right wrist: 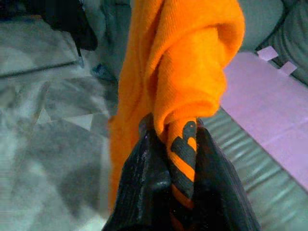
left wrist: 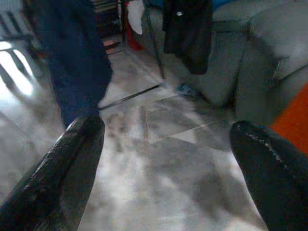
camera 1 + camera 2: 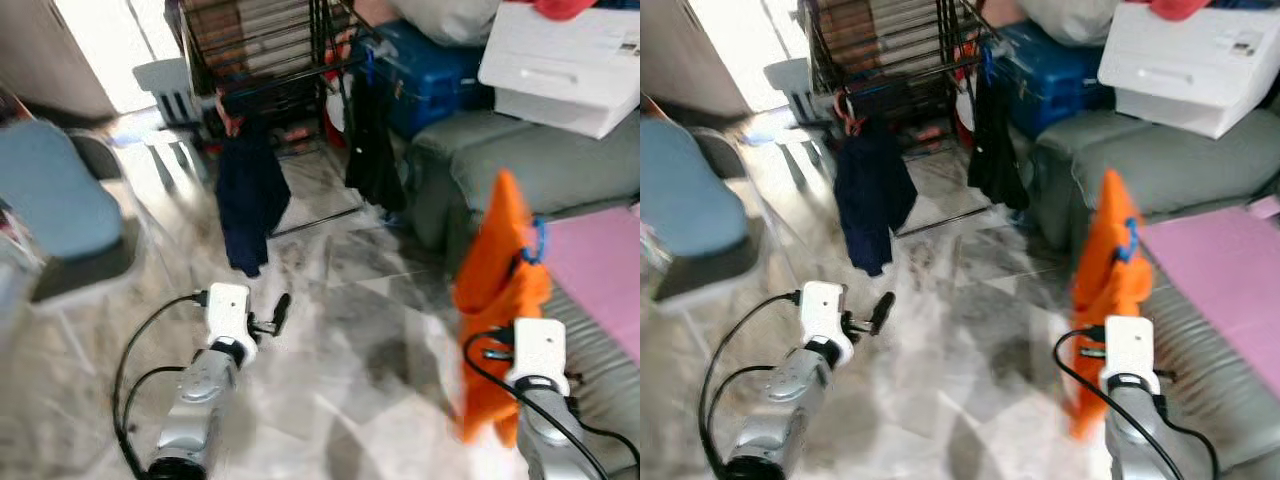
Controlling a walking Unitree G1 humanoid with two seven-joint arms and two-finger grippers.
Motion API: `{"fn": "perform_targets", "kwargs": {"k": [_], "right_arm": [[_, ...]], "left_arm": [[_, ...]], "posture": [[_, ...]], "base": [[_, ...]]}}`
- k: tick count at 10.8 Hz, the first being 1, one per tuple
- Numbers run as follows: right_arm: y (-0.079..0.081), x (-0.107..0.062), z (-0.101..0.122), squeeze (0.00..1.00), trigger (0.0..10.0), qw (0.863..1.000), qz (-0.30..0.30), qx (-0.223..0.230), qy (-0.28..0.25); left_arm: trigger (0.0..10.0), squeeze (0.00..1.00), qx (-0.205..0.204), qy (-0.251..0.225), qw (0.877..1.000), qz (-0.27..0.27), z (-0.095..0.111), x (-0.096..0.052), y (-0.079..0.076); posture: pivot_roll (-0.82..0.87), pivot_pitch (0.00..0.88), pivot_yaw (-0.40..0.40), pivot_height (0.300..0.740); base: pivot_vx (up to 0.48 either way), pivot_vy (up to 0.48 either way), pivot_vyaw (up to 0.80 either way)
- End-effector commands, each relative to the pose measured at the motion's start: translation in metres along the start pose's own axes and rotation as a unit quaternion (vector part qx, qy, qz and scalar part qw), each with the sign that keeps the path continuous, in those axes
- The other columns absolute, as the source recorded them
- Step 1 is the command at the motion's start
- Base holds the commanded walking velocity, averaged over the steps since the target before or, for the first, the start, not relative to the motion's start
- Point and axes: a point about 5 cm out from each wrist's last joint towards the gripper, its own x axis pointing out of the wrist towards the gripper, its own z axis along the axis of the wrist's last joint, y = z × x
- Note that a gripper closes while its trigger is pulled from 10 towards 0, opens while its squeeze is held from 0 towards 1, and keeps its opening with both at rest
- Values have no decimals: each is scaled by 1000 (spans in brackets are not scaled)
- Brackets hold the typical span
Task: Hang hanger
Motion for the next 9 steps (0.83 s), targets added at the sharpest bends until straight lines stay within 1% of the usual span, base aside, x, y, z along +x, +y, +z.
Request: {"fn": "perform_targets", "kwargs": {"k": [1, 2, 3, 4, 5, 6, 7, 8, 9], "right_arm": [[11, -1, 16, 0, 10000, 999, 12, 23, -28], [16, -12, 20, 0, 10000, 998, 43, 36, -32], [20, -17, 22, 0, 10000, 997, 64, 35, -31], [23, -18, 23, 0, 10000, 996, 83, 30, -27], [31, -15, 29, 0, 10000, 991, 125, -3, -39], [30, -9, 32, 0, 10000, 991, 128, -9, -39], [30, 2, 39, 0, 10000, 992, 123, 0, -37], [37, 2, 42, 0, 10000, 990, 136, 2, -39], [42, 1, 41, 0, 10000, 988, 149, 0, -36]], "left_arm": [[10000, 0, 22, -7, 999, 28, 5, -6, 20], [10000, 0, 26, -17, 998, 55, 7, -9, 31], [10000, 0, 26, -17, 997, 70, 4, -10, 33], [10000, 0, 20, -15, 996, 80, -1, -14, 32], [10000, 0, 13, -13, 996, 82, -5, -17, 27], [10000, 0, 6, -15, 996, 91, -6, -17, 25], [10000, 0, -7, -24, 994, 103, -3, -15, 26], [10000, 0, -4, -30, 995, 94, -1, -15, 23], [10000, 0, -5, -30, 995, 95, 1, -16, 22]], "posture": [[-307, 0, 232, 740], [-322, 0, 208, 740], [-330, 0, 165, 740], [-327, 0, 139, 740], [-309, 0, 106, 740], [-295, 0, 97, 740], [-287, 0, 91, 740], [-270, 0, 83, 740], [-247, 0, 74, 740]], "base": [[0, 472, 0], [0, 472, 0], [0, 472, 0], [0, 472, 0], [0, 472, 0], [0, 472, 0], [0, 0, 0], [0, 0, 0], [0, 0, 0]]}}
